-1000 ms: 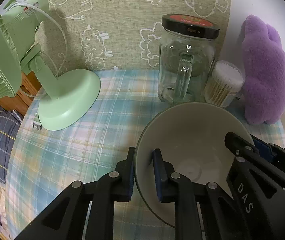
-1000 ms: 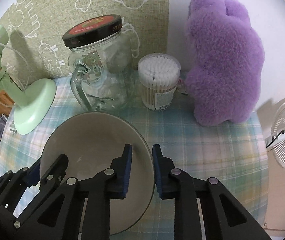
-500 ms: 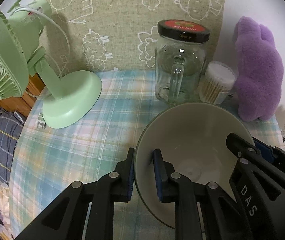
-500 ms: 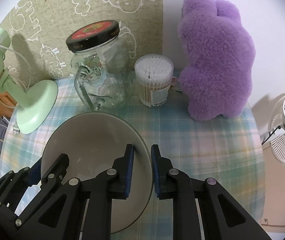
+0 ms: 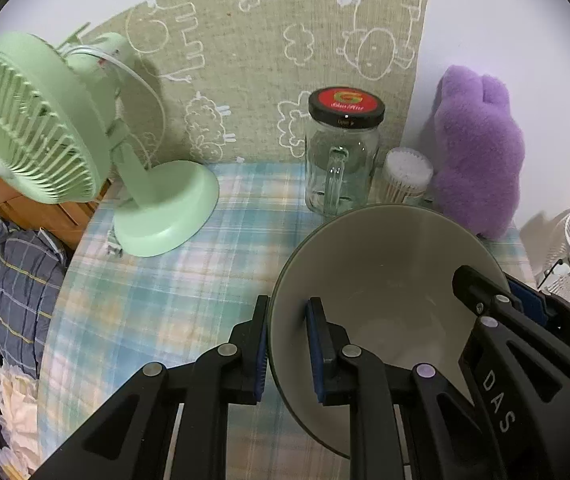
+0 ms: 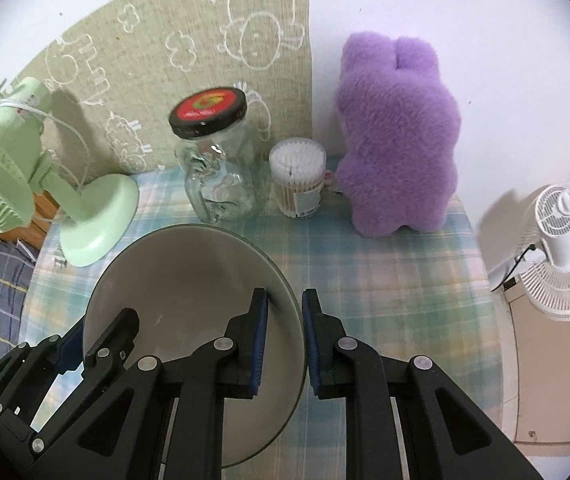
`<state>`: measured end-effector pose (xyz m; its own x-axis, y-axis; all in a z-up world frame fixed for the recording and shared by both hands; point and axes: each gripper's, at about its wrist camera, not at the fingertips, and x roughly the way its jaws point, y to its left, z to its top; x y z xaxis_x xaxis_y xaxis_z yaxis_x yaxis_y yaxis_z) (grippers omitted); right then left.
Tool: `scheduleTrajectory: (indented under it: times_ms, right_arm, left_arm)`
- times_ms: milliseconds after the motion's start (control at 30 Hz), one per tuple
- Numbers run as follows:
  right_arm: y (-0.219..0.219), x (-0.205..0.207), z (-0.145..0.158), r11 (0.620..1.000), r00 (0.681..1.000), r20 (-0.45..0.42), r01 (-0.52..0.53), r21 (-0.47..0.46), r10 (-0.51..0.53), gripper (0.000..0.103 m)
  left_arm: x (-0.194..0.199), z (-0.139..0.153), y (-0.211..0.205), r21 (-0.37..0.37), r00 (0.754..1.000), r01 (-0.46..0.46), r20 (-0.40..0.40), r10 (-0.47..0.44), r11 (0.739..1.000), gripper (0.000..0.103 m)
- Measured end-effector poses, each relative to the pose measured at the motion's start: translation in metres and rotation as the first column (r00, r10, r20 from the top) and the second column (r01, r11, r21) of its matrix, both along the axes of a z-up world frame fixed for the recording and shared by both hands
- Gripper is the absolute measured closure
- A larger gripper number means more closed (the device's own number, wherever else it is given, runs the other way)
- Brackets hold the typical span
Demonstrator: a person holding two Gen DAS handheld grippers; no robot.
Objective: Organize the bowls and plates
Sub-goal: 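Lift the grey bowl with both tools and carry it toward the plate stack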
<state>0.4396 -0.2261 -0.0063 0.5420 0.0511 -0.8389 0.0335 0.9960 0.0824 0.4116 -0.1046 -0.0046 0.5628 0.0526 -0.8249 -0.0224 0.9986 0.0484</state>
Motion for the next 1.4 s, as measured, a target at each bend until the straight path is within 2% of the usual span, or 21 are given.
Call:
scheduleTrajectory:
  times_ms: [433,900,1200,1400]
  right_arm:
    - [0.017,-0.059,0.047,0.999,0.998,0.05,0.032,-0.021,-0.031,0.082]
    - [0.041,-0.132,0.086,0.995,0.993,0.084,0.088,-0.039,-0.085,0.082]
    - [0.058,-0.181,0.097,0.994,0.99,0.108,0.1,-0.044,-0.094,0.082]
    - [0.069,-0.215,0.089,0.992,0.99,0.092,0.113,-0.048,-0.108,0.082]
  left_arm:
    - [-0.053,0.042,0.019,-0.023,0.998,0.041,0.055,-0.04,0.999,0.088]
    - [-0.116,0.072,0.044,-0.037,0.992,0.1,0.086,-0.097,0.994,0.088]
    - [-0.163,0.076,0.06,-0.03,0.987,0.129,0.101,-0.126,0.991,0.087]
    - [-0.192,0.064,0.067,-0.041,0.987,0.146,0.072,-0.143,0.988,0.086]
